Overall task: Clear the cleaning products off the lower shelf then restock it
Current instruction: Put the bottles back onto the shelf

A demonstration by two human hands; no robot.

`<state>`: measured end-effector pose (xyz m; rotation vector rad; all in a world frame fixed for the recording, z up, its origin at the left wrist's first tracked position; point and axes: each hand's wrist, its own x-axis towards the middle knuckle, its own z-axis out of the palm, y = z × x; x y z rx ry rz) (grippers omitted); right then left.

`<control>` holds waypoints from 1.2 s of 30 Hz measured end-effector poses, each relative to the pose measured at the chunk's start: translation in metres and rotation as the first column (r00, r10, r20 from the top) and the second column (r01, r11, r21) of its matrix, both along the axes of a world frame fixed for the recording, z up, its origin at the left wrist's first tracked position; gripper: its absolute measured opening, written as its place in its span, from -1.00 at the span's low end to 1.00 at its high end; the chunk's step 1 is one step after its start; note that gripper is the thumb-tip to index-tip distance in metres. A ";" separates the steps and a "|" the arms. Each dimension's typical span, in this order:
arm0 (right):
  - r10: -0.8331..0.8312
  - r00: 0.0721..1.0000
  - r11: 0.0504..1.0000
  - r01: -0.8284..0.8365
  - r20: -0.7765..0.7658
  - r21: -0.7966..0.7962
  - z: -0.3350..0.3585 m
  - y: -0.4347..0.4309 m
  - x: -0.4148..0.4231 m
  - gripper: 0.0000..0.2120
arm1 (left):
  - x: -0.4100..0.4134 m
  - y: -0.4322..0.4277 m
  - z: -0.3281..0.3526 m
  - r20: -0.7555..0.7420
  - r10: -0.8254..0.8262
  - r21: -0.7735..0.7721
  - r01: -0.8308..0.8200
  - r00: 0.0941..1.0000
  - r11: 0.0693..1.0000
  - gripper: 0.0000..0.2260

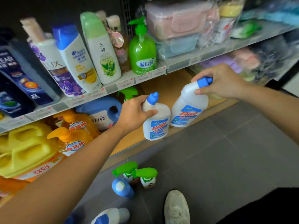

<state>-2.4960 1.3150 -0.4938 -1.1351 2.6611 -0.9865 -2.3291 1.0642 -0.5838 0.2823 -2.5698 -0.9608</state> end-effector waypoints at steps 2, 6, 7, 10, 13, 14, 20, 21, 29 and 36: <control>0.014 1.000 1.000 -0.014 0.000 -0.023 0.000 -0.006 -0.017 -0.64 | -0.012 0.000 0.000 -0.046 0.067 0.014 -0.067 0.997 0.998 -0.59; 0.065 0.998 0.998 -0.065 0.024 0.022 -0.017 -0.025 -0.043 -0.65 | -0.031 -0.001 -0.013 -0.056 0.127 0.029 -0.125 0.990 0.992 -0.54; 0.083 0.996 0.995 -0.085 0.043 0.053 -0.024 -0.032 -0.046 -0.65 | -0.036 0.000 -0.018 -0.046 0.143 0.029 -0.142 0.989 0.990 -0.54; 0.107 0.988 0.992 -0.114 0.110 0.061 -0.046 -0.052 -0.051 -0.66 | -0.055 0.002 -0.028 -0.060 0.251 0.079 -0.246 0.966 0.966 -0.56; 0.093 0.970 0.993 -0.074 0.223 -0.093 -0.068 -0.070 -0.046 -0.64 | -0.062 0.003 -0.040 -0.069 0.343 0.190 -0.326 0.937 0.926 -0.55; 0.076 0.959 0.986 -0.031 0.274 -0.163 -0.077 -0.073 -0.044 -0.60 | -0.062 0.004 -0.047 -0.065 0.363 0.245 -0.337 0.930 0.909 -0.51; -0.043 0.900 0.978 0.127 0.433 -0.168 -0.139 -0.052 -0.030 -0.28 | -0.054 0.022 -0.101 0.095 0.476 0.426 -0.468 0.874 0.774 -0.51; -0.055 0.897 0.978 0.138 0.440 -0.158 -0.149 -0.049 -0.028 -0.21 | -0.055 0.022 -0.109 0.146 0.470 0.411 -0.486 0.870 0.772 -0.54; -0.086 0.909 0.956 0.191 0.408 -0.222 -0.174 -0.054 -0.044 -0.13 | -0.074 0.005 -0.135 0.198 0.485 0.269 -0.523 0.852 0.809 -0.79; 0.070 0.880 0.953 0.080 0.469 -0.291 -0.171 -0.058 -0.046 -0.24 | -0.071 0.002 -0.145 0.374 0.522 0.179 -0.612 0.767 0.771 -0.86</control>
